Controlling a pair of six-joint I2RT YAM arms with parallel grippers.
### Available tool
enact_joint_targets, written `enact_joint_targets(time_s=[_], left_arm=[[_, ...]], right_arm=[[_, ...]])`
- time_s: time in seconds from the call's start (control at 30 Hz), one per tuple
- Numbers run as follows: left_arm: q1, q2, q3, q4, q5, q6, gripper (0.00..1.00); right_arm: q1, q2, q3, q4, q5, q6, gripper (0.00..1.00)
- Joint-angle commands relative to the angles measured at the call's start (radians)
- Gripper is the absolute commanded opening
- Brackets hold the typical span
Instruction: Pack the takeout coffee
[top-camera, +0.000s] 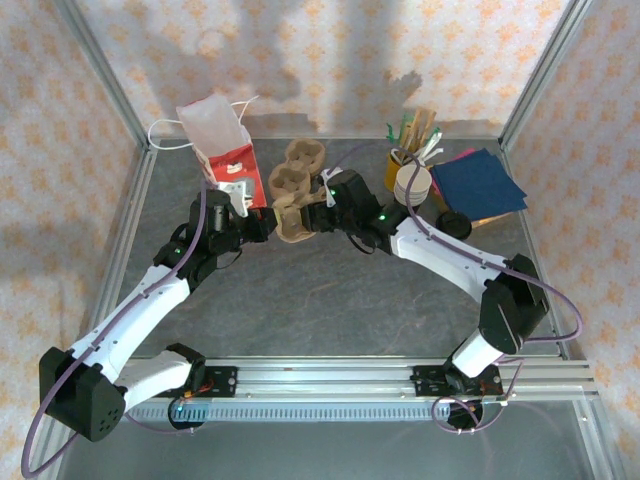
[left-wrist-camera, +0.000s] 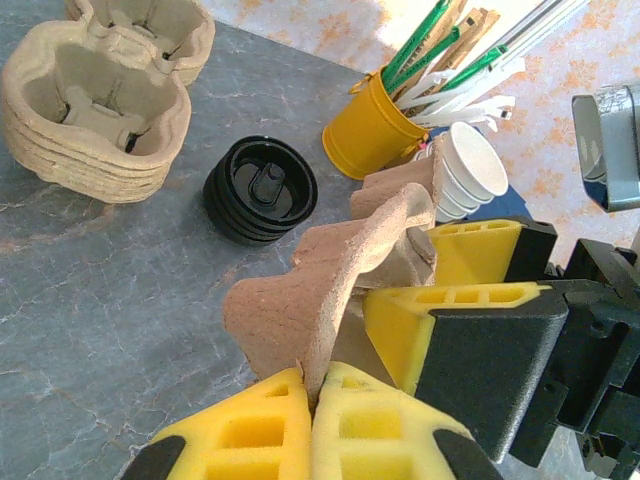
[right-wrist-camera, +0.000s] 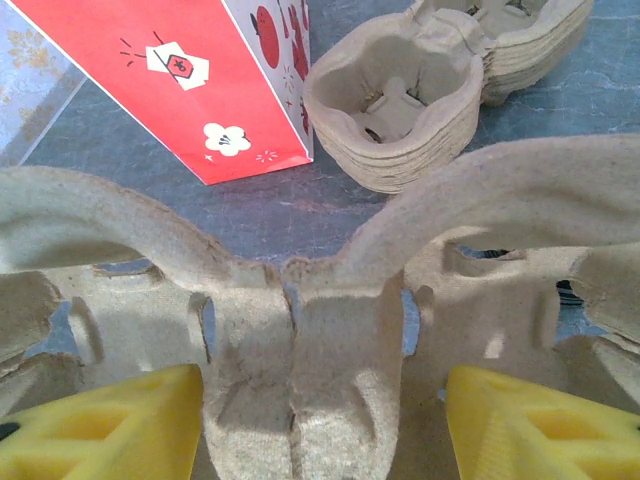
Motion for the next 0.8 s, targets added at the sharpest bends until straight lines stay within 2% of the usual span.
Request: enact_joint_targets(time_s=[0.0,0.3,0.47,0.57,0.77], left_arm=[[-0.003,-0.017,0.014,0.03,0.004,-0.008,0.0],[-0.002,-0.013,0.015,0.032,0.003,-0.011,0.0],[-0.003,-0.009,0.02,0.035,0.003,-0.011,0.0],[-0.003,-0.008,0.021,0.033,0.003,-0.011,0.0],[-0.003,-0.01,0.018,0.033,0.002,-0.012,0.0]], right_arm=[[-0.005,-0.019,-0.001,0.035,0.015,-0.013,0.64],[-0.008,-0.006,0.004,0.026,0.016,-0.022,0.57],[-0.008,0.014,0.017,0.001,0.016,-0.026,0.64],[-0.008,0.028,0.026,-0.011,0.024,-0.026,0.64],[-0.009,0.029,0.032,0.003,0.001,-0.015,0.56]])
